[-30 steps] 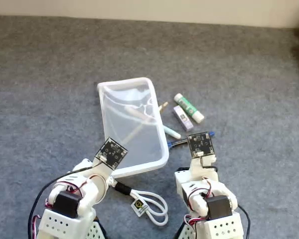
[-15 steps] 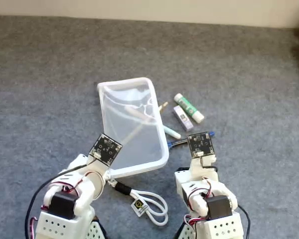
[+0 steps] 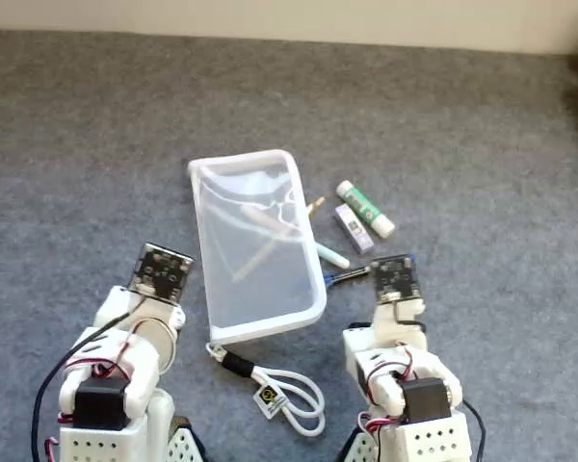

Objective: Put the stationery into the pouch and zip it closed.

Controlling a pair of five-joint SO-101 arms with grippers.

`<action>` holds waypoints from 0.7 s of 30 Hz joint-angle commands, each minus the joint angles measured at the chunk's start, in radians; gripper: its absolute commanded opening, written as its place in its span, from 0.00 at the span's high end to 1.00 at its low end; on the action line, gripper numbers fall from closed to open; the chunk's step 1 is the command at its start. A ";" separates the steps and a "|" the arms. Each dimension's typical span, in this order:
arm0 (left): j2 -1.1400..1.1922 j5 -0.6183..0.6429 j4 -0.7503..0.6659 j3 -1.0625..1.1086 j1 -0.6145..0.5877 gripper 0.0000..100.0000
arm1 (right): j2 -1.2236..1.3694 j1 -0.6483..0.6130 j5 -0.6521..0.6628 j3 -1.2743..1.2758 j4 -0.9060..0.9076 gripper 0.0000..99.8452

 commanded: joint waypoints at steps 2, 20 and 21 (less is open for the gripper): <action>0.015 0.011 -0.015 -0.056 -0.073 0.99 | -0.016 0.068 0.106 -0.096 -0.039 0.99; 0.005 0.015 -0.015 -0.050 -0.117 0.99 | 0.010 0.074 0.253 -0.343 -0.033 0.99; 0.005 0.015 -0.015 -0.050 -0.119 0.99 | 0.035 0.073 0.253 -0.352 -0.035 0.99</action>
